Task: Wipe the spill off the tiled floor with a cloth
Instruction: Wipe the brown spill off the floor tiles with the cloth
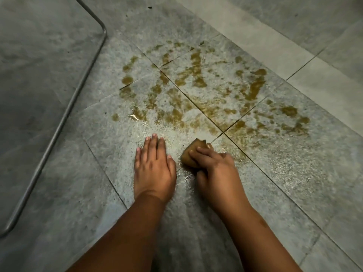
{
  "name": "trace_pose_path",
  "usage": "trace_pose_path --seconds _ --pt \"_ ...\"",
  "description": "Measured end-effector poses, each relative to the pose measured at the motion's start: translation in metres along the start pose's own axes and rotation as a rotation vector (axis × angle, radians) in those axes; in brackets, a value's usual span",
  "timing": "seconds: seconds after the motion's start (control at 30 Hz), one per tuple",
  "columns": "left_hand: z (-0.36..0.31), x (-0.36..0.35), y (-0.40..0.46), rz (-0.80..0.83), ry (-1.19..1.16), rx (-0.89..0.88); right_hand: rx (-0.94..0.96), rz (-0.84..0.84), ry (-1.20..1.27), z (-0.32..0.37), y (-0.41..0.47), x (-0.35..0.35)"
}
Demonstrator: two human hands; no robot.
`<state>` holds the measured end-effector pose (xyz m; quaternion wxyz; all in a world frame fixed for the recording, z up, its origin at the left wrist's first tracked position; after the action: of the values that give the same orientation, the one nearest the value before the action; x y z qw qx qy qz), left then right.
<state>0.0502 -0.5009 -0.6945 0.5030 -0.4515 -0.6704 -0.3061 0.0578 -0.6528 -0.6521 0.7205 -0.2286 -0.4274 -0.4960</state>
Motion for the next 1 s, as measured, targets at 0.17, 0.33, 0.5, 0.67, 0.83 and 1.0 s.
trace_pose_path --seconds 0.17,0.33,0.5,0.67,0.83,1.0 --pt "0.001 0.000 0.002 -0.015 0.007 0.014 -0.050 -0.083 -0.061 -0.010 0.070 0.004" --pt "0.001 -0.001 0.003 -0.004 0.013 0.017 -0.021 -0.028 -0.108 -0.011 0.062 -0.018" --pt "0.002 0.001 0.002 0.010 -0.016 0.023 0.008 0.061 0.003 0.004 0.004 -0.010" --pt "0.002 0.000 0.003 0.003 -0.028 0.024 -0.023 -0.073 -0.001 -0.004 0.041 0.011" --pt "0.002 0.000 0.002 -0.001 -0.014 0.028 -0.028 0.011 -0.060 -0.003 0.062 -0.021" --pt "0.001 0.002 0.001 -0.005 -0.036 0.024 0.051 0.142 -0.030 0.008 0.011 -0.017"
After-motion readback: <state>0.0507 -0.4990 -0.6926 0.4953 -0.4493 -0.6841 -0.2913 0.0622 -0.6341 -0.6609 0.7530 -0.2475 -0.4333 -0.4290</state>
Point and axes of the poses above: each hand's wrist, its own y-axis towards the middle knuckle, its own x-axis out of the back of the hand, z = x × y, the point moved 10 cm from there along y, towards the middle knuckle, and after that the axes turned 11 degrees about x, right-handed, at the moved point
